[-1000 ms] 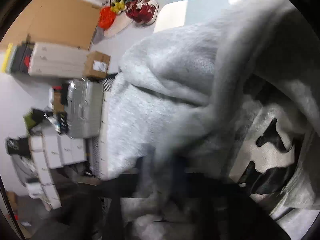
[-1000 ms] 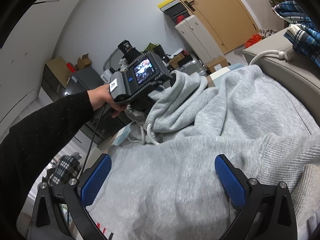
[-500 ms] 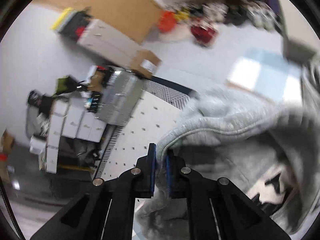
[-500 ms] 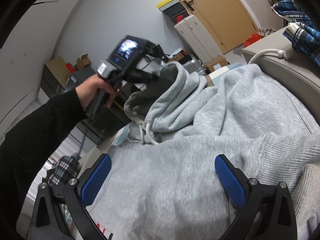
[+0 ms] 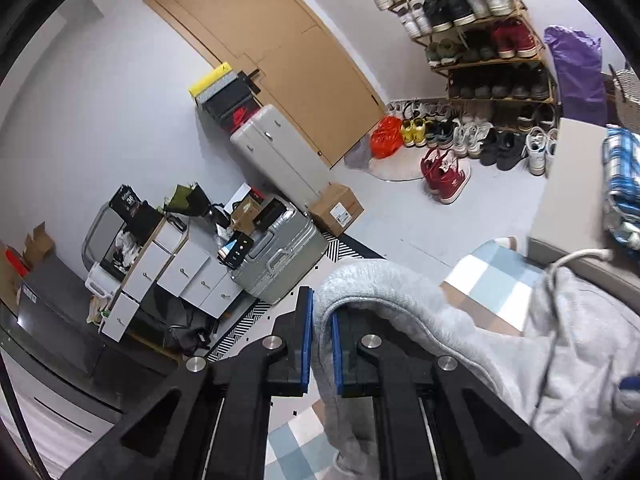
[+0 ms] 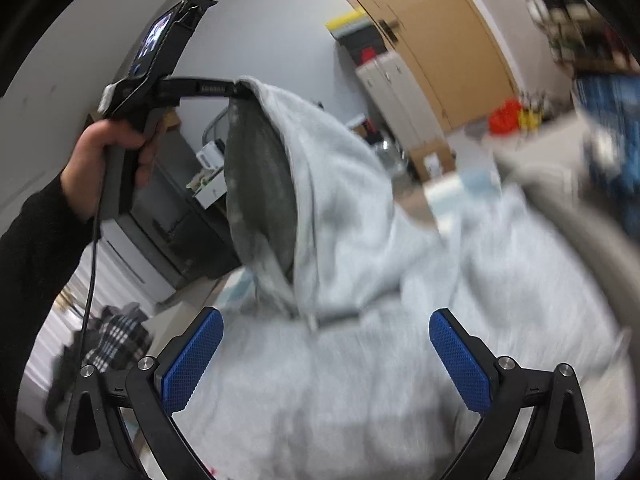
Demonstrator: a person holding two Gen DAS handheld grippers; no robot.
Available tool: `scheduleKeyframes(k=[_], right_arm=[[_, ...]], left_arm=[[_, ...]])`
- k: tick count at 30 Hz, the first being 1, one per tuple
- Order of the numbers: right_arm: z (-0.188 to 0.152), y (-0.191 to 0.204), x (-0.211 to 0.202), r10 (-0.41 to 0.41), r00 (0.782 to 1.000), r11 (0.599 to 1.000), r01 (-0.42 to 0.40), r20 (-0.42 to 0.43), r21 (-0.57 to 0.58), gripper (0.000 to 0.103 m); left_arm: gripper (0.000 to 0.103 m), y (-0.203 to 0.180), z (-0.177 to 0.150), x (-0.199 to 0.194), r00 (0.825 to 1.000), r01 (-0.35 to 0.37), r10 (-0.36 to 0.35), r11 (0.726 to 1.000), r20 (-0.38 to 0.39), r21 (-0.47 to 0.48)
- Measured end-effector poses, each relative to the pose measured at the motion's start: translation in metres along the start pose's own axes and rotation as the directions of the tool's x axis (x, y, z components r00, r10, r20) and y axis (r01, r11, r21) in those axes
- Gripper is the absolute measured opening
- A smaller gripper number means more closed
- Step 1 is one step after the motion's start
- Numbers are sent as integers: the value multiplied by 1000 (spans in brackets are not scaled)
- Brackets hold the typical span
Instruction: Fold large clothes
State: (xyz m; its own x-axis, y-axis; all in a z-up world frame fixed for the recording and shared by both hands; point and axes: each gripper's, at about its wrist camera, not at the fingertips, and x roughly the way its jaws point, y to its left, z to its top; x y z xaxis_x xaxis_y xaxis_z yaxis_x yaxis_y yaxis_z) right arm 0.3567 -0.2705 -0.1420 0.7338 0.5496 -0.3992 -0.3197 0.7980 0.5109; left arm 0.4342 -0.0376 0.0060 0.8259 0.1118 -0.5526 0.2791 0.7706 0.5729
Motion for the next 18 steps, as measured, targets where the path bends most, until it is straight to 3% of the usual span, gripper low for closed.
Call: scheduleKeyframes(k=[2, 6, 10, 12, 15, 16, 17, 18], right_arm=[[24, 18, 3, 0, 1000, 997, -1, -13, -75, 103], [65, 46, 40, -118, 989, 973, 97, -92, -208, 103], [85, 41, 66, -103, 987, 985, 83, -126, -154, 103], [87, 39, 61, -83, 992, 991, 73, -92, -109, 95], [84, 40, 45, -21, 999, 997, 17, -47, -80, 68], [82, 44, 38, 18, 999, 996, -22, -47, -84, 46], [80, 48, 33, 29, 999, 995, -33, -42, -96, 32], [74, 56, 19, 8, 1000, 991, -10, -15, -131, 30]], left_arm=[[4, -2, -4, -13, 999, 33, -33, 999, 11, -3], [4, -6, -15, -33, 994, 101, -100, 995, 44, -11], [4, -2, -34, -63, 977, 193, -188, 980, 100, -44], [4, -1, -45, -75, 966, 231, -222, 971, 130, -57], [4, 1, -58, -85, 943, 314, -295, 942, 154, -116], [4, 0, -63, -87, 931, 350, -328, 927, 162, -135], [4, -2, -67, -91, 926, 361, -335, 921, 175, -146], [4, -6, -73, -95, 921, 371, -341, 917, 190, -149]])
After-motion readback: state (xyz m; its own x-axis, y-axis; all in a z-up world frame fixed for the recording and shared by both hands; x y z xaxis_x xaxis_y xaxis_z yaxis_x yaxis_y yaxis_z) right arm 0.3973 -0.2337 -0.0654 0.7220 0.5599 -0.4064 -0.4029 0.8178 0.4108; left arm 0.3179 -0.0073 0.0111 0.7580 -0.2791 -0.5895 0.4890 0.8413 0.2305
